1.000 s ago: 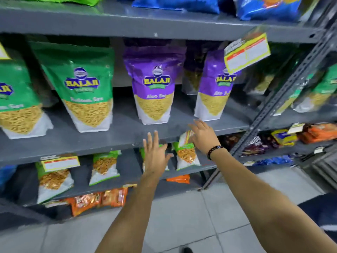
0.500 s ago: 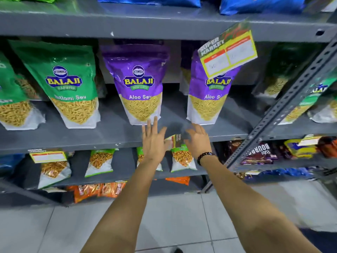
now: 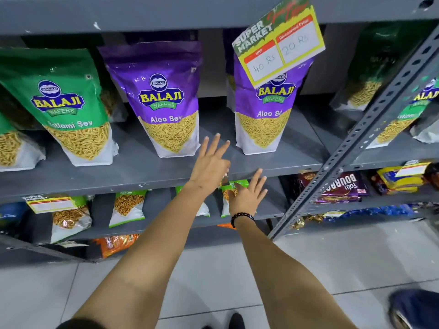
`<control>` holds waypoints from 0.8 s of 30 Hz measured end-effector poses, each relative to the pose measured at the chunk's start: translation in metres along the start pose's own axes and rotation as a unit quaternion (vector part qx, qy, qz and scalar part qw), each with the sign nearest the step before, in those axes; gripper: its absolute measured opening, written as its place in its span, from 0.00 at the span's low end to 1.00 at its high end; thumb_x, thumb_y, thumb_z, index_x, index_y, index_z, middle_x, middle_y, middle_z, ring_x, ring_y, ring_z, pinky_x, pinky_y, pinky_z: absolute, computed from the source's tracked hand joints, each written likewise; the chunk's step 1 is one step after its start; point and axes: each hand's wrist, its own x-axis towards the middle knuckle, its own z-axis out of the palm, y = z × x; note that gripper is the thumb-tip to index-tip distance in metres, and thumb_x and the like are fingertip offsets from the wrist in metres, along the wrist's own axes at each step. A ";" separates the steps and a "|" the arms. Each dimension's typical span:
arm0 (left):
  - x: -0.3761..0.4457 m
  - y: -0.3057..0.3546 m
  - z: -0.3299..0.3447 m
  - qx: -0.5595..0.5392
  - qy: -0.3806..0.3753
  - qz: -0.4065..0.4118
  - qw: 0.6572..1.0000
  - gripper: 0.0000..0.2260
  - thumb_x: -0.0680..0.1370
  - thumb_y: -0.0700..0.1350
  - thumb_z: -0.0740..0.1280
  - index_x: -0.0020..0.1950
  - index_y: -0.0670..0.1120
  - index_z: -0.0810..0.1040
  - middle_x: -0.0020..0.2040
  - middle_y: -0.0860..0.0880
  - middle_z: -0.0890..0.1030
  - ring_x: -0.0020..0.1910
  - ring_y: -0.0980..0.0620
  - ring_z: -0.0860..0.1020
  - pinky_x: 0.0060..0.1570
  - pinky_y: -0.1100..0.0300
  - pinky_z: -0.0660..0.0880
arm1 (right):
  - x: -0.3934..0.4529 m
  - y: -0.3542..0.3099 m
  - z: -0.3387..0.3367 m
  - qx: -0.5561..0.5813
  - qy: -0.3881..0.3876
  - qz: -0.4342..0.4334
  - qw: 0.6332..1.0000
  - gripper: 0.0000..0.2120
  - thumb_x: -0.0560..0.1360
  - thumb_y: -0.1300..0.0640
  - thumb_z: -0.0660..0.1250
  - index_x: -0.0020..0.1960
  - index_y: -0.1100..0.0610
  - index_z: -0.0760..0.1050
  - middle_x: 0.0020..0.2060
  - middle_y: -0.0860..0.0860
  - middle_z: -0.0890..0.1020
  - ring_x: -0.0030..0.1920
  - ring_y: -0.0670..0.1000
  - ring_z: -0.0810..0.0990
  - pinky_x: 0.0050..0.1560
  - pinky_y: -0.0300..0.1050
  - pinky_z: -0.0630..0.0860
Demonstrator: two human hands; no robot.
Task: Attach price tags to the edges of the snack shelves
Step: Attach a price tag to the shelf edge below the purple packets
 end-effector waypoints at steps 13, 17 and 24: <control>-0.004 -0.002 0.008 0.028 0.006 -0.018 0.999 0.07 0.78 0.42 0.63 0.53 0.47 0.80 0.76 0.43 0.60 0.76 0.39 0.50 0.75 0.41 0.45 | 0.002 -0.003 0.021 0.100 0.064 0.014 0.993 0.08 0.74 0.52 0.68 0.40 0.55 0.81 0.76 0.56 0.43 0.75 0.62 0.42 0.73 0.68 0.46; -0.012 -0.001 0.011 0.008 -0.002 -0.052 0.999 0.10 0.76 0.37 0.62 0.55 0.45 0.78 0.75 0.43 0.61 0.76 0.40 0.50 0.75 0.43 0.44 | 0.001 0.006 0.010 0.074 0.052 -0.012 0.996 0.07 0.73 0.53 0.69 0.40 0.56 0.82 0.76 0.57 0.48 0.76 0.62 0.44 0.73 0.67 0.46; -0.038 0.003 0.029 -0.099 -0.003 -0.142 0.985 0.10 0.78 0.36 0.59 0.56 0.42 0.76 0.73 0.43 0.64 0.76 0.42 0.55 0.76 0.47 0.49 | 0.007 0.028 -0.026 0.052 0.057 -0.101 0.992 0.04 0.70 0.59 0.71 0.38 0.57 0.83 0.73 0.58 0.63 0.75 0.63 0.51 0.75 0.63 0.45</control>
